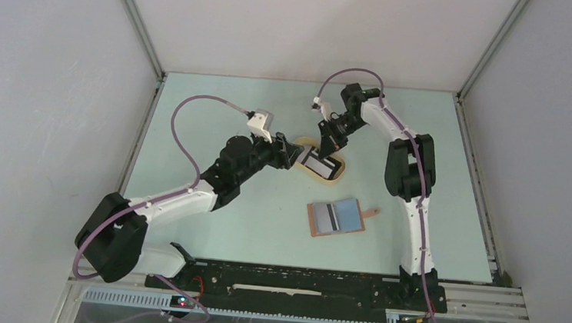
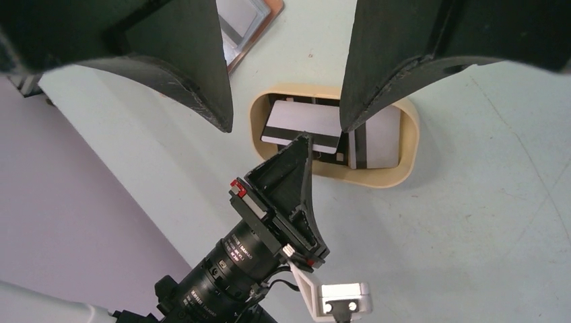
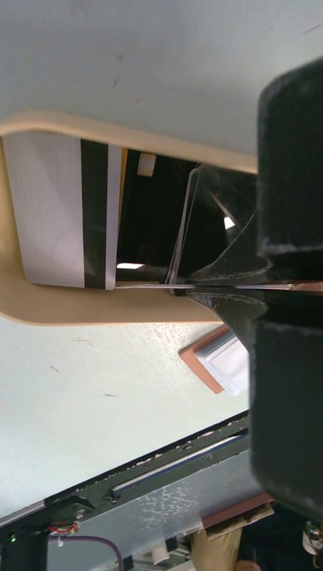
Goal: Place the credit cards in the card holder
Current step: Pick up the credit card from the storage box, then place the credit card in the storage box.
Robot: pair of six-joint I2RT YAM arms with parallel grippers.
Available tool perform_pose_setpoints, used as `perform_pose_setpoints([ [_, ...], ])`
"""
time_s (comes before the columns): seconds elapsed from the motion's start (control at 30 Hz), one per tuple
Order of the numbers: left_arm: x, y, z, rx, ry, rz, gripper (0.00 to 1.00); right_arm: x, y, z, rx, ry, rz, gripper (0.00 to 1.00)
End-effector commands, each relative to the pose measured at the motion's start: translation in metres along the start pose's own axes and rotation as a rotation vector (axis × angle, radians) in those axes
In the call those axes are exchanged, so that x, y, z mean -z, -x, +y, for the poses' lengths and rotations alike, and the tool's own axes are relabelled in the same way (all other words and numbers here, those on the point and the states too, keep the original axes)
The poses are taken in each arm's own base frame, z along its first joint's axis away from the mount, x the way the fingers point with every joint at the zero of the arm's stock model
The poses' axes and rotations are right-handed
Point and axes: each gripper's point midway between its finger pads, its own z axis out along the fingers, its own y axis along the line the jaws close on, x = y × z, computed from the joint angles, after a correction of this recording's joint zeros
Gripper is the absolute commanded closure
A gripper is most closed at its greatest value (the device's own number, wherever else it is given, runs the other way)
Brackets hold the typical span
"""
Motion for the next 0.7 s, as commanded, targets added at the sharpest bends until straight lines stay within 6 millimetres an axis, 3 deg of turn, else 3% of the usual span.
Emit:
perform_pose_setpoints([
  [0.0, 0.000, 0.006, -0.008, 0.059, -0.073, -0.035, 0.35, 0.037, 0.027, 0.009, 0.025, -0.024, -0.135, 1.00],
  [0.27, -0.022, 0.001, 0.003, 0.345, -0.242, -0.010, 0.34, 0.059, 0.033, 0.003, -0.034, 0.043, -0.265, 1.00],
  [0.67, -0.059, -0.036, 0.023, 0.501, -0.168, 0.113, 0.29, 0.067, 0.043, 0.021, -0.111, 0.183, -0.348, 1.00],
])
